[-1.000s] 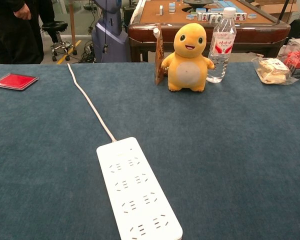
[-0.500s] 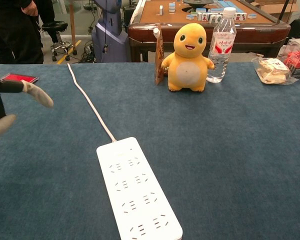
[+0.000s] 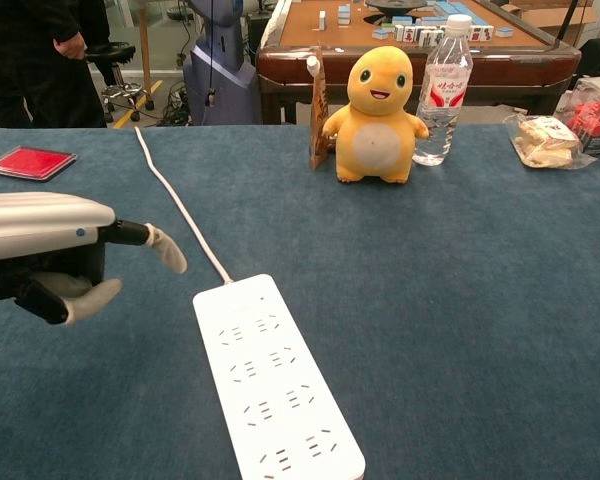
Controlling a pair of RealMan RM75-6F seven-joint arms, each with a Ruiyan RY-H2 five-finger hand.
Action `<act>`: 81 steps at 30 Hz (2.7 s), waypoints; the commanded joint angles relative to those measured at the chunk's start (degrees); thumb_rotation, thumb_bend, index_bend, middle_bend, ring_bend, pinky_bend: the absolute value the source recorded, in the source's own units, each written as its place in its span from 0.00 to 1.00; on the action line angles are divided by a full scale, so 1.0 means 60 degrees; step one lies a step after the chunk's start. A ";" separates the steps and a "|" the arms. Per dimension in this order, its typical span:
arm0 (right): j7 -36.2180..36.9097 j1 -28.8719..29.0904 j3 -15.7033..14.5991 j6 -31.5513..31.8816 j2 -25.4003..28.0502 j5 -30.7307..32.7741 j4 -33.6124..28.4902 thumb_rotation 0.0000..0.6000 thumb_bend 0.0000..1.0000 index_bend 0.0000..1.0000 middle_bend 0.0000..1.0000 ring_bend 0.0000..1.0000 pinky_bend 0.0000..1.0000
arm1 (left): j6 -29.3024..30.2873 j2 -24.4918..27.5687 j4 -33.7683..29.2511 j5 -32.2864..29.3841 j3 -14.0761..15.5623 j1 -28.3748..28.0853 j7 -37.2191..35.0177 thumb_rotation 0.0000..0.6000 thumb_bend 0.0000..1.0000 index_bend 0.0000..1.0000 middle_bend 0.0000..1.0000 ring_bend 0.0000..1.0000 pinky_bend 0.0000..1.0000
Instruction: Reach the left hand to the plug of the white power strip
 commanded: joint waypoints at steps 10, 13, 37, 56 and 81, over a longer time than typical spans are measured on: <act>-0.0040 0.0106 0.0027 -0.0179 -0.0036 0.0029 -0.0035 1.00 0.11 0.32 0.32 0.28 0.47 | 0.0129 -0.0871 0.0303 -0.0859 0.0076 -0.0472 0.0702 1.00 0.64 0.20 1.00 1.00 1.00; -0.0056 0.0124 0.0025 -0.0210 -0.0050 0.0032 -0.0037 1.00 0.11 0.32 0.32 0.28 0.47 | 0.0141 -0.0973 0.0319 -0.1064 0.0103 -0.0573 0.0811 1.00 0.64 0.20 1.00 1.00 1.00; -0.0121 0.0259 0.0021 -0.0489 -0.0181 0.0154 0.0029 1.00 0.11 0.32 0.32 0.28 0.47 | 0.0419 -0.2071 0.0924 -0.2060 0.0364 -0.1203 0.1628 1.00 0.64 0.20 1.00 1.00 1.00; -0.0012 0.0342 0.0006 -0.0642 -0.0302 0.0190 0.0212 1.00 0.11 0.32 0.32 0.28 0.47 | 0.0587 -0.2269 0.1023 -0.2630 0.0595 -0.1540 0.1942 1.00 0.64 0.20 1.00 1.00 1.00; 0.0039 0.0381 -0.0016 -0.0696 -0.0361 0.0189 0.0284 1.00 0.11 0.32 0.32 0.28 0.47 | 0.1021 -0.2390 0.0878 -0.3452 0.1032 -0.1946 0.3133 1.00 0.64 0.23 1.00 1.00 1.00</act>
